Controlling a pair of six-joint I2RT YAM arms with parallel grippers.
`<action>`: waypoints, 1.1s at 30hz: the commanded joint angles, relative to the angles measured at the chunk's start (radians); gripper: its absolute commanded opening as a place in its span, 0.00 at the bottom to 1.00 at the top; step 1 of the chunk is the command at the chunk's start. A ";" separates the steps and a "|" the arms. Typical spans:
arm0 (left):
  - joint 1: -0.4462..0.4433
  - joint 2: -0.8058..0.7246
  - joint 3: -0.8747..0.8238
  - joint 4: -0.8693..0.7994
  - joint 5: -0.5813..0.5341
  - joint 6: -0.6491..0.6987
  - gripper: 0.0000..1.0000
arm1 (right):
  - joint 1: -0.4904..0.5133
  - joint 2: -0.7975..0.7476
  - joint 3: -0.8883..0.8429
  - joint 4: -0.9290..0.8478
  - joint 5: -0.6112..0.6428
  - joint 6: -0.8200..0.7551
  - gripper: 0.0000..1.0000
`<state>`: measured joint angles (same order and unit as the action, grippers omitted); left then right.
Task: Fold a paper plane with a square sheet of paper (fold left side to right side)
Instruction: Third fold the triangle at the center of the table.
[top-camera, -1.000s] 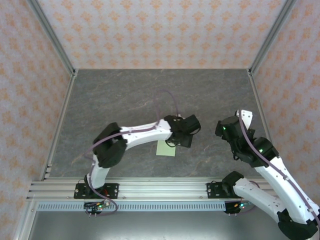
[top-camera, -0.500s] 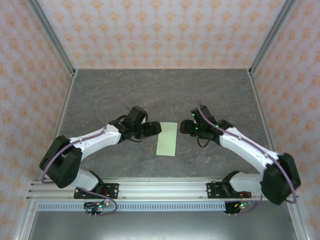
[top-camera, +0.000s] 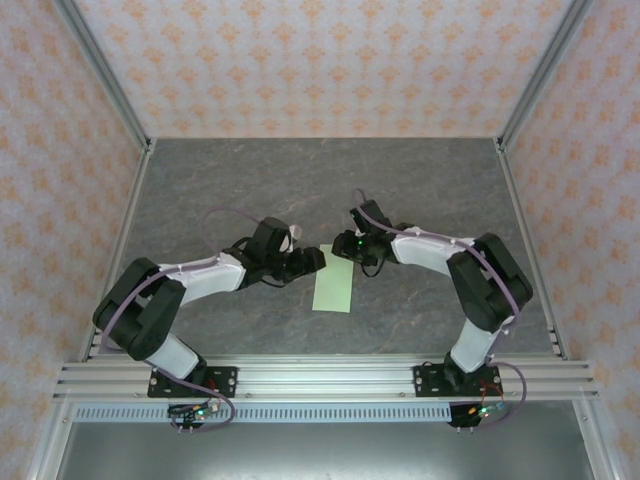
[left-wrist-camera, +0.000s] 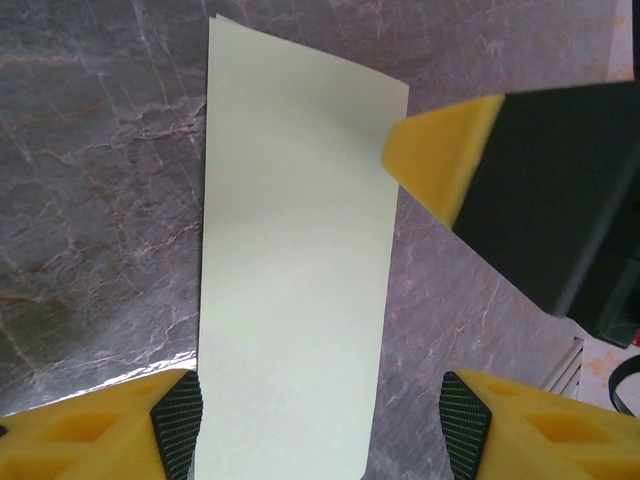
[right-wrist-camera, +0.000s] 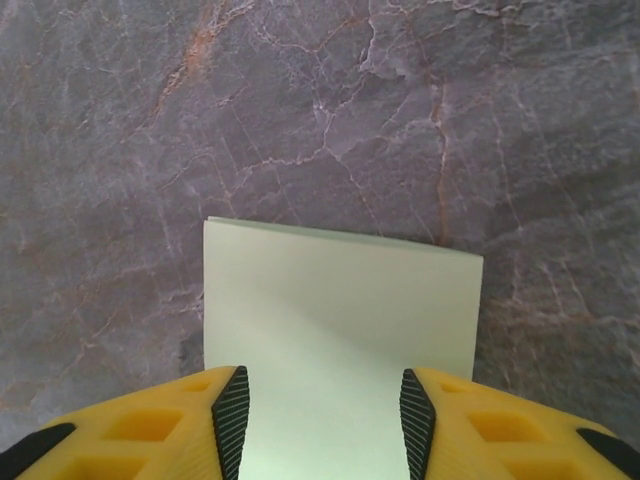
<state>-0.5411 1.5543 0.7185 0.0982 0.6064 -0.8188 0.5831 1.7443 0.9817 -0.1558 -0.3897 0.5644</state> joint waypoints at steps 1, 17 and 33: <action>0.003 0.009 -0.001 0.033 0.030 -0.003 0.67 | 0.003 0.028 0.037 -0.003 0.028 -0.020 0.46; -0.009 0.091 0.020 0.016 0.105 -0.001 0.63 | 0.003 0.078 -0.006 -0.067 0.061 -0.106 0.34; -0.063 0.131 0.100 -0.173 0.013 0.067 0.59 | 0.003 0.096 0.004 -0.076 0.057 -0.129 0.33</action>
<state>-0.5903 1.6875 0.7849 0.0082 0.6682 -0.7921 0.5823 1.7943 0.9932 -0.1757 -0.3561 0.4507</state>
